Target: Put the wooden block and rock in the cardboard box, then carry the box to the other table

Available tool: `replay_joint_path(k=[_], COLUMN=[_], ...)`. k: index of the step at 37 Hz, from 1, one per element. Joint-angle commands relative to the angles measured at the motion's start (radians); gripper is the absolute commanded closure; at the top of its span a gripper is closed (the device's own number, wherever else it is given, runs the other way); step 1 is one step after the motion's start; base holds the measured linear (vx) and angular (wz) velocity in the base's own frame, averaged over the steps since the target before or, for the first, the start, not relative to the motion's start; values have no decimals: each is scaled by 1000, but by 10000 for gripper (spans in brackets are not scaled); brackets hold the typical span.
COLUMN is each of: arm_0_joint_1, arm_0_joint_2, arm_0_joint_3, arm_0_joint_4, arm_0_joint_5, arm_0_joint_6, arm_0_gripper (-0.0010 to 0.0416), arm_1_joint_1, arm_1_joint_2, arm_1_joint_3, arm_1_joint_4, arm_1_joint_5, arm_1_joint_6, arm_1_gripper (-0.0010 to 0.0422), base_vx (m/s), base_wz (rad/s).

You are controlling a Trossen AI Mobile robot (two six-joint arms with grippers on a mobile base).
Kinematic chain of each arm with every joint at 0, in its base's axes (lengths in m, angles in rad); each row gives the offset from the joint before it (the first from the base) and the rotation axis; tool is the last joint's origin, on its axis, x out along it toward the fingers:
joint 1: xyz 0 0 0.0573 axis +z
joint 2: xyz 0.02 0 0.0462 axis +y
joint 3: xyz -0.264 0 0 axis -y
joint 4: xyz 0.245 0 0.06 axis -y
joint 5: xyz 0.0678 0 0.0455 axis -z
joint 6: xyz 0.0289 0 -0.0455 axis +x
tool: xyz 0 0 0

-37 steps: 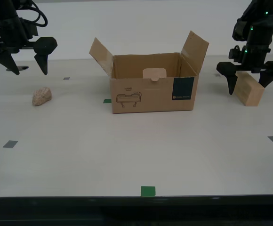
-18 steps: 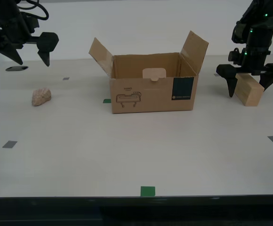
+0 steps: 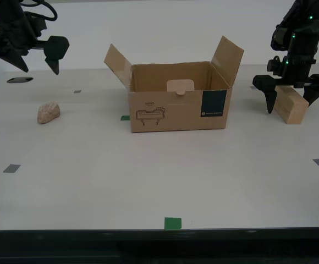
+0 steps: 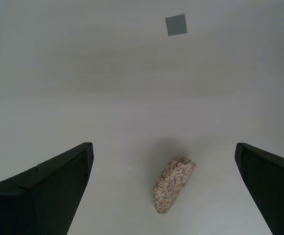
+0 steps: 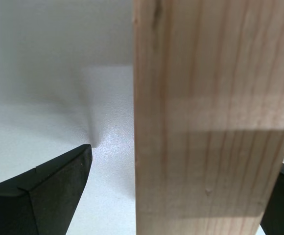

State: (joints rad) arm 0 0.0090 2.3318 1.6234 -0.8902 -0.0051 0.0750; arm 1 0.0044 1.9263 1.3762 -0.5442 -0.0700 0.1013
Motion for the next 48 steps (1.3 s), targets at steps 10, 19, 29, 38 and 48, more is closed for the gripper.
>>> replay_joint_path(k=[10, 19, 29, 38, 48], arm_0_joint_1=[5, 6, 8, 12, 13], arm_0_joint_2=[0, 0, 0, 1, 0], arm_0_joint_3=[0, 0, 0, -1, -1], arm_0_joint_4=[-9, -16, -18, -20, -24], arm_0_joint_5=[2, 2, 2, 2, 2], arm_0_joint_6=[8, 12, 13, 12, 12], arm_0_gripper=[12, 12, 13, 12, 12], arm_1_joint_1=[1, 1, 1, 0, 0], arm_1_joint_2=[0, 0, 0, 0, 0], arm_1_joint_3=[-166, -277, -387, -431, -466], arm_1_joint_4=[228, 351, 519, 588, 651], arm_1_joint_5=[-2, -1, -1, 8, 10], arm_1_joint_6=[5, 5, 6, 13, 10], arm_1_gripper=[16, 16, 16, 16, 16], base_vx=[0, 0, 0, 0, 0], base_wz=[0, 0, 0, 0, 0])
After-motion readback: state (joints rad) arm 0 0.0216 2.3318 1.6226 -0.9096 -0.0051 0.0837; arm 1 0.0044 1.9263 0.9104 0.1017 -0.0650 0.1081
